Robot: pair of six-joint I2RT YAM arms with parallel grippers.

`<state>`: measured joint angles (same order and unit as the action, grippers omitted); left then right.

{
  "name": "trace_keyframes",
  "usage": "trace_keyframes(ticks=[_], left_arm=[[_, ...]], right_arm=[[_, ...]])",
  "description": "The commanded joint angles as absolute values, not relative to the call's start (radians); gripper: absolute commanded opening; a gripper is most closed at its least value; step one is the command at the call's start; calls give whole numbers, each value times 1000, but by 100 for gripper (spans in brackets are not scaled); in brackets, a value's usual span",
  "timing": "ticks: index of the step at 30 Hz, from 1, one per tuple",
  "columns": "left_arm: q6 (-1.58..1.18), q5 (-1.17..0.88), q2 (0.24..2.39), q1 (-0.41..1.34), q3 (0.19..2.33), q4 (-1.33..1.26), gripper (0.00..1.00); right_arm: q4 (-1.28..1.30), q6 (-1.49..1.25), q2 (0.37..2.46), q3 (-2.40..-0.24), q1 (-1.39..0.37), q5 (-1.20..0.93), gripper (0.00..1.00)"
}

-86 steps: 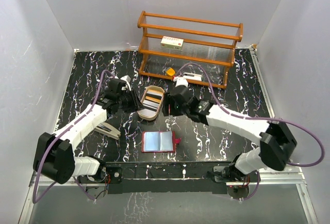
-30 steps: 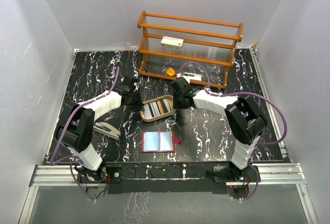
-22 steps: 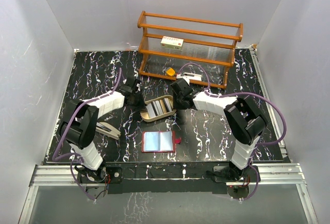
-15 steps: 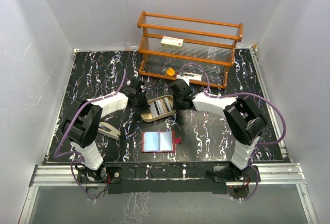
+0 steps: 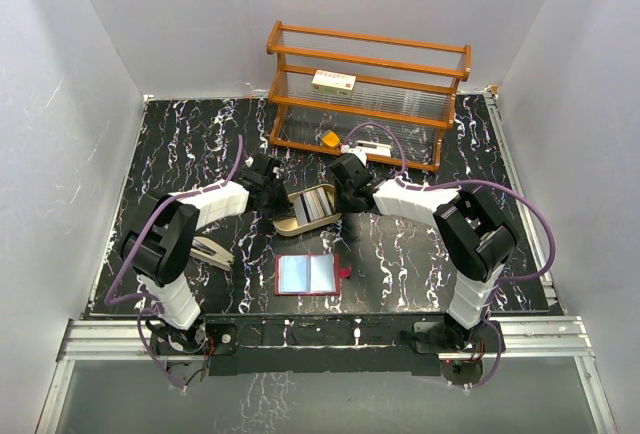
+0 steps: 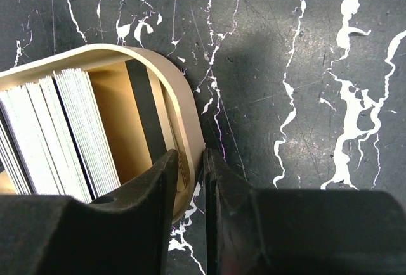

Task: Put the credit cards into the card holder
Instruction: Adjust the credit card in the storage box.

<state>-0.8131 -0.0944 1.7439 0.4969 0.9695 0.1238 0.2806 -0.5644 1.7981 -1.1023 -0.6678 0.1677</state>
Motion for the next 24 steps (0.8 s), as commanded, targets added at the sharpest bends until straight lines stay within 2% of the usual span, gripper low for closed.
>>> trace_keyframes(ticks=[1,13,24], left_arm=[[-830,-109,1770,512,930,118,5],[-826,-142,1807,516,930,58,6],[-816,-143,1817,517,966,66,7]], right_arm=[[207,-567,1747,-1118,-694,44,21],[174,-532,1758,-1134,-691,3,19],[216,-493,1748,-1176,-671,-10,27]])
